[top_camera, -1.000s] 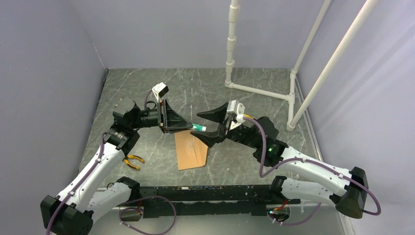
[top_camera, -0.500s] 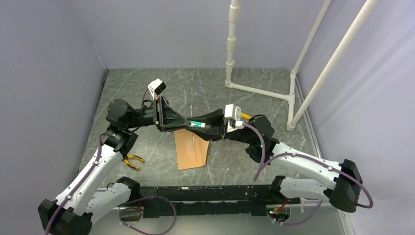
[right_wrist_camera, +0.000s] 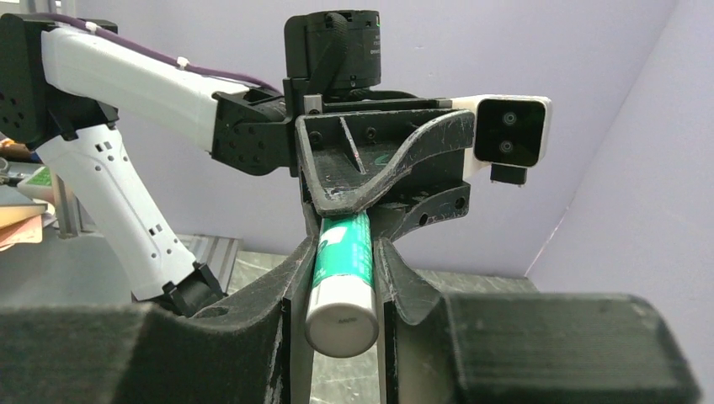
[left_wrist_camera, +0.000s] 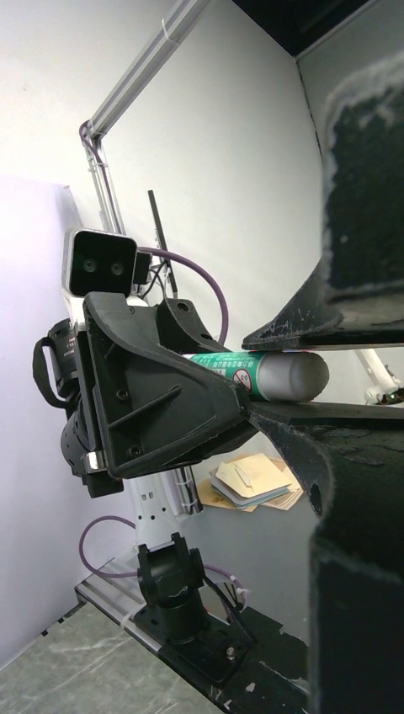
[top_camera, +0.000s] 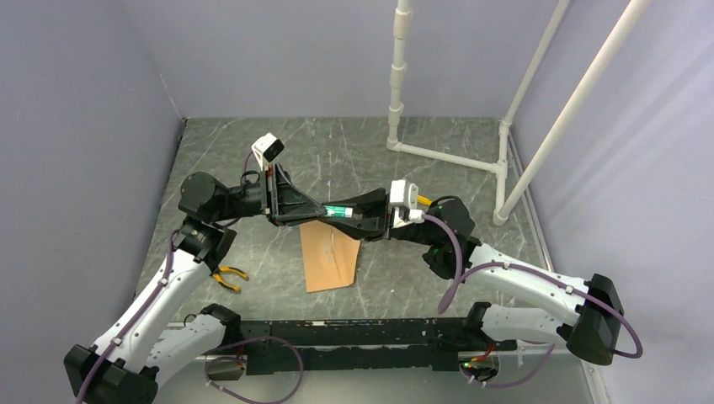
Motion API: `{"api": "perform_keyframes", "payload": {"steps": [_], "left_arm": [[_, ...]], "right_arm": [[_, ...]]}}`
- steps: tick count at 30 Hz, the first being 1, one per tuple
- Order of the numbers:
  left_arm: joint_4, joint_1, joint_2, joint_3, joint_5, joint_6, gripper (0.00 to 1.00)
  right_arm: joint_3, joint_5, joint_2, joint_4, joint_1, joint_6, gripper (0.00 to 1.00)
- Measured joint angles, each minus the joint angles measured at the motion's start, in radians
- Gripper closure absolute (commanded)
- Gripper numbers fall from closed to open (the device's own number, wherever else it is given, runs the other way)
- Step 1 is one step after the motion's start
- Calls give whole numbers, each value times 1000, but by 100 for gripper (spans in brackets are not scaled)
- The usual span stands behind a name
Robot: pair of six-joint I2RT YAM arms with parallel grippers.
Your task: Place the letter into the envelope and seal it
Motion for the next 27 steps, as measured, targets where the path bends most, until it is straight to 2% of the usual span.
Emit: {"api": "perform_keyframes", "payload": {"steps": [2, 4, 8, 11, 18, 22, 24, 27], "left_arm": [[12, 0, 0, 0, 0, -5, 98], [16, 0, 0, 0, 0, -10, 98], [17, -1, -2, 2, -2, -11, 97], [26, -2, -5, 2, -2, -16, 98], [51, -3, -10, 2, -8, -23, 98], [66, -3, -14, 2, -10, -39, 97], [78, -2, -14, 2, -13, -45, 98], [84, -2, -14, 2, -16, -47, 98]], "right_arm": [[4, -2, 0, 1, 0, 0, 86], [8, -6, 0, 0, 0, 0, 86], [15, -14, 1, -8, -1, 0, 65], [17, -26, 2, 0, -1, 14, 61], [19, -44, 13, 66, -3, 53, 73], [27, -48, 27, 89, -3, 69, 66], [32, -52, 31, 93, -4, 74, 66], [36, -55, 39, 102, -2, 77, 80]]}}
